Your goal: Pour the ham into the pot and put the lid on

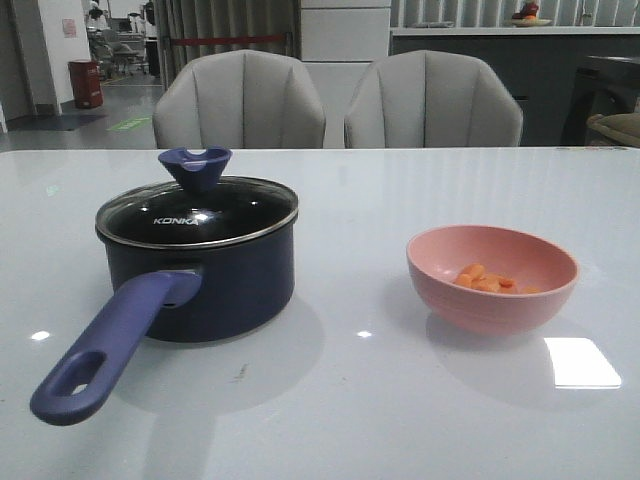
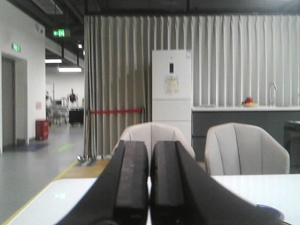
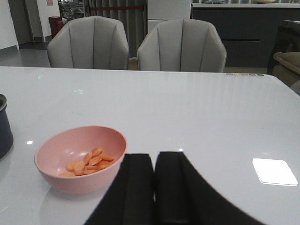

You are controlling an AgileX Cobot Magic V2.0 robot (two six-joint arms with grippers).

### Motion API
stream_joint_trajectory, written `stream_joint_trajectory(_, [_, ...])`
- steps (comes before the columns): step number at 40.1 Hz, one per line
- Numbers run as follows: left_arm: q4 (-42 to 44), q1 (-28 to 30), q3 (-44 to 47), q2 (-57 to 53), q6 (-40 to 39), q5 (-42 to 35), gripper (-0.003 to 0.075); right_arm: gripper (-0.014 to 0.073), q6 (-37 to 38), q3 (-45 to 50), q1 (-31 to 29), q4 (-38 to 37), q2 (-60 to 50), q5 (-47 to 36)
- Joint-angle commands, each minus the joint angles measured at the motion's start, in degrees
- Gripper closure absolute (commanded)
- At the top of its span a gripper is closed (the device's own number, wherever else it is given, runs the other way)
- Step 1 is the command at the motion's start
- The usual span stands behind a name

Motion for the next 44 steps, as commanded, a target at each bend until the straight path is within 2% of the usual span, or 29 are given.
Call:
stream_joint_trajectory(1, [-0.9,-0.01,-8.62,3.8,-0.37,7.11,0.0601,0.0446,-0.24,-0.29,0.01,-0.73,-1.16,-4.62])
stream_joint_trajectory(5, [-0.9,-0.01,-15.86,8.63,-0.37,17.74,0.0601,0.0446,-0.24,-0.29,0.01,-0.73,-1.16,-4.62])
stream_joint_trajectory(10, [-1.27,-0.01,-20.05,13.78,-0.37,25.33,0.0601,0.0446,-0.24,-0.29,0.01,-0.73,-1.16,-4.62])
stream_joint_trajectory(27, [-1.86,-0.01,-19.43,21.01,-0.37,27.01,0.0587,0.0446,-0.24,-0.29,0.01,-0.73,-1.16,-4.62])
stream_joint_trajectory(30, [-1.86,-0.01,-19.54,22.37,-0.37,27.89,0.0535,0.0446,-0.24,-0.29,0.01,-0.73,-1.16,-4.62])
stream_joint_trajectory(33, [-1.86,-0.01,-19.54,23.51,-0.37,28.5,0.0448,0.0446,-0.24,-0.29,0.01,-0.73,-1.16,-4.62])
stream_joint_trajectory(39, [-1.86,-0.01,-19.78,26.21,-0.37,28.15,0.0183,0.0446,-0.24,-0.29,0.01,-0.73,-1.16,-4.62])
stream_joint_trajectory(41, [-1.86,-0.01,-20.37,27.33,-0.37,28.28,0.0127,0.0446,-0.24,-0.29,0.01,-0.73,-1.16,-4.62])
stream_joint_trajectory(44, [-1.86,-0.26,-22.11,29.62,-0.37,29.31,0.0092,0.0446,-0.24,-0.29,0.01,-0.73,-1.16,-4.62])
